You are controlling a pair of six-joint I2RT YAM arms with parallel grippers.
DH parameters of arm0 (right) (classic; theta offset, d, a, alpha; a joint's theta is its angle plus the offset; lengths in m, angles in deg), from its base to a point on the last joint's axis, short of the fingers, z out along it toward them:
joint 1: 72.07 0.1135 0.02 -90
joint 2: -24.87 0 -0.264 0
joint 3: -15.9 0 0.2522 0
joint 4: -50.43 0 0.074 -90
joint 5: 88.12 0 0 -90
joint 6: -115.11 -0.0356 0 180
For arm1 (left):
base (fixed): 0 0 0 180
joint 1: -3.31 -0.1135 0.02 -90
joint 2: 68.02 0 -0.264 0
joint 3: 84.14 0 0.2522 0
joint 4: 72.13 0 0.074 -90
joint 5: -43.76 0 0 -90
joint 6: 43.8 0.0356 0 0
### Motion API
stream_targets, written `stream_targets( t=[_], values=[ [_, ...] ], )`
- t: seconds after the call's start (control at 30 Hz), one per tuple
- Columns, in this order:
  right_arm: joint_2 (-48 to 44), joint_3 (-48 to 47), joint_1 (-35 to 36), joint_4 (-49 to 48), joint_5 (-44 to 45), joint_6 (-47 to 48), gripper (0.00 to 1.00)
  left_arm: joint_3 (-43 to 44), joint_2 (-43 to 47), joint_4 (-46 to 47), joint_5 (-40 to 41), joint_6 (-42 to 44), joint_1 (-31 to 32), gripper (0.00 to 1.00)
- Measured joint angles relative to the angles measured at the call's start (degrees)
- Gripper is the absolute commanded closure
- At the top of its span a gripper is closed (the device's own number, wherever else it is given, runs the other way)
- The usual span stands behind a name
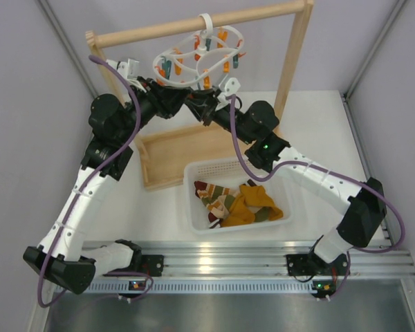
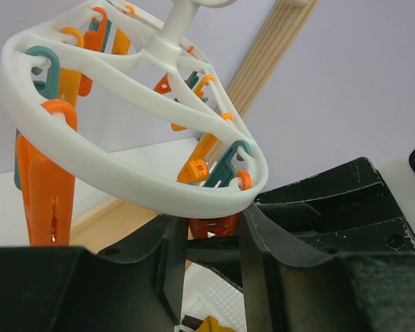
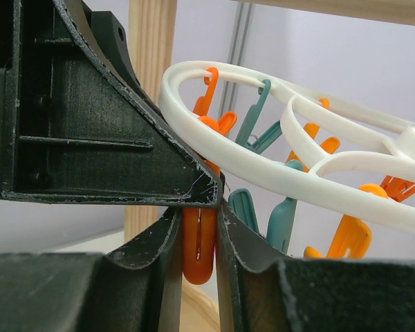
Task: Clip the socks to the hanger
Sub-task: Open the clamp at the hanger.
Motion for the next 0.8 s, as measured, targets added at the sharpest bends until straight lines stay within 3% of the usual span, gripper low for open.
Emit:
stream_targets(
  t=[0.1, 0.2, 0.37, 0.63, 0.73, 0.8],
  values=[
    [-0.33, 0.39, 0.00, 0.15, -0.04, -0.13, 0.65, 0.00, -0.07, -0.20, 0.39, -1.18, 0.02, 1.00],
    [-0.50, 0.70, 0.07, 0.57, -0.44, -0.17, 0.60, 0.00, -0.09, -0.35, 0.66, -2.58, 0.09, 1.00],
    [-0.61, 0.74, -0.04, 2.36, -0.39, -0.66, 0.60, 0.00, -0.07, -0.37, 1.07, -3.10, 0.37, 1.00],
    [-0.61, 0.74, -0.81, 3.37, -0.48, -1.18, 0.83, -0.11, 0.04, -0.50, 1.05, -2.51, 0.37, 1.00],
    [-0.61, 0.70, -0.90, 3.52, -0.59, -1.33, 1.00, -0.17, 0.07, -0.52, 1.05, -2.32, 0.37, 1.00],
    [-0.61, 0.68, -0.96, 3.58, -0.81, -1.22, 1.00, -0.17, 0.07, -0.57, 1.05, -2.32, 0.37, 0.95]
  ],
)
